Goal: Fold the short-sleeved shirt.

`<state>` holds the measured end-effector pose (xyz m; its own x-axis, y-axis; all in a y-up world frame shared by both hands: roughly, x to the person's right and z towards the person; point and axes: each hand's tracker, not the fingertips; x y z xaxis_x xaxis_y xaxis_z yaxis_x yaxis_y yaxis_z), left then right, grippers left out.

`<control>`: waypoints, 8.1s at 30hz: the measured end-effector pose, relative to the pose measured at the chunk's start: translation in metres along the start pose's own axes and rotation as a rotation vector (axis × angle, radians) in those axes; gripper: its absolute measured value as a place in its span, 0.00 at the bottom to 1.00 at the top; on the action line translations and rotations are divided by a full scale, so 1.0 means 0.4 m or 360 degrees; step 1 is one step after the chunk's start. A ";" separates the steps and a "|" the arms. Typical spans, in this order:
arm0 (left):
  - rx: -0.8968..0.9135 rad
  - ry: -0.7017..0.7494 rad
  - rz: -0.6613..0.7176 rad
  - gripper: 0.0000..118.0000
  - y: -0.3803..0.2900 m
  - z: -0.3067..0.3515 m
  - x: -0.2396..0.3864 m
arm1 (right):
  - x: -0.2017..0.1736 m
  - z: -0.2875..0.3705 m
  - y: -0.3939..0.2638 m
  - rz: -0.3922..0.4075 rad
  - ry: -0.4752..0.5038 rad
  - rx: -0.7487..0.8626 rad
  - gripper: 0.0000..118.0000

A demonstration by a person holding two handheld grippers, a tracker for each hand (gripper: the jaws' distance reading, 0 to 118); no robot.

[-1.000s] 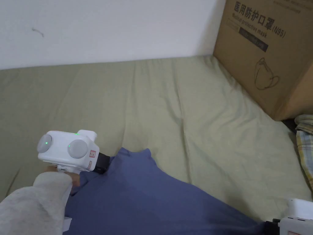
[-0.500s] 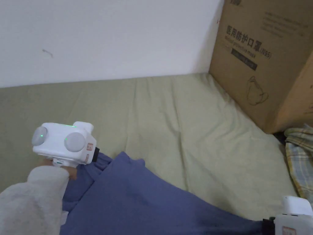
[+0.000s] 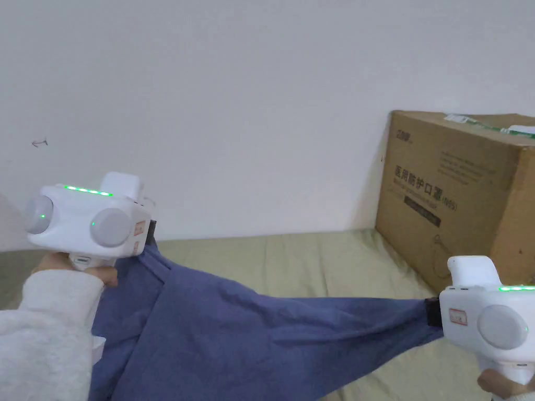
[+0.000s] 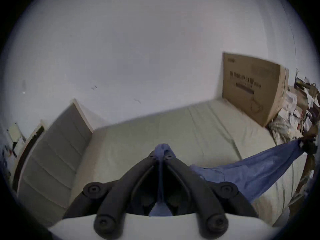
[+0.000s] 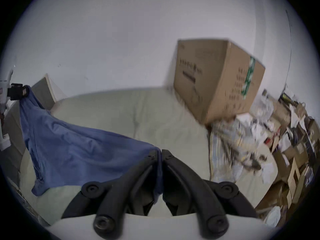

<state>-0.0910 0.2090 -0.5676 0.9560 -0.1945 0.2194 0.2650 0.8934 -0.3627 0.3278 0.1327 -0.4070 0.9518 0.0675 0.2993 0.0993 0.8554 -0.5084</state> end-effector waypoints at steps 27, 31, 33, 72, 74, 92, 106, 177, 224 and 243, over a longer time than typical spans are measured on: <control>0.0631 0.0513 0.0163 0.01 0.199 0.426 -0.313 | -0.090 0.232 0.540 -0.0277 0.0167 0.0617 0.04; 0.0551 0.0501 0.0178 0.01 0.204 0.332 -0.312 | -0.121 0.166 0.560 -0.0261 0.0162 0.0573 0.04; 0.0516 0.0493 0.0182 0.01 0.208 0.280 -0.308 | -0.136 0.125 0.574 -0.0245 0.0162 0.0551 0.04; -0.0589 0.0174 0.0378 0.01 -0.603 -0.455 -0.159 | -0.232 -0.694 -0.066 0.0011 0.0111 -0.0684 0.04; -0.0563 0.0165 0.0303 0.01 -0.638 -0.410 -0.158 | -0.211 -0.690 -0.140 0.0006 0.0092 -0.0782 0.04; -0.0778 0.0051 0.0453 0.01 -0.970 0.200 -0.146 | -0.021 -0.199 -0.589 0.0062 0.0294 -0.0990 0.04; -0.0800 0.0132 0.0449 0.52 -1.040 0.346 -0.139 | -0.021 -0.076 -0.662 0.0057 0.0256 -0.0936 0.30; -0.0825 -0.0256 0.0408 0.90 -0.640 -0.225 -0.151 | -0.039 -0.087 -0.570 -0.0288 0.0177 -0.0825 0.05; -0.0079 0.0191 0.0183 0.00 -0.027 0.181 -0.388 | -0.024 0.000 -0.162 -0.0103 0.0302 -0.0325 0.05; 0.0295 0.0580 0.0227 0.00 0.274 0.227 -0.524 | -0.082 -0.120 0.602 -0.0141 0.0235 0.0094 0.05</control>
<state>-0.2737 0.3845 -0.5712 0.9722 -0.1644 -0.1670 0.1319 0.9729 -0.1898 0.3343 0.3119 -0.5779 0.9727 -0.0821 0.2169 0.1717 0.8836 -0.4356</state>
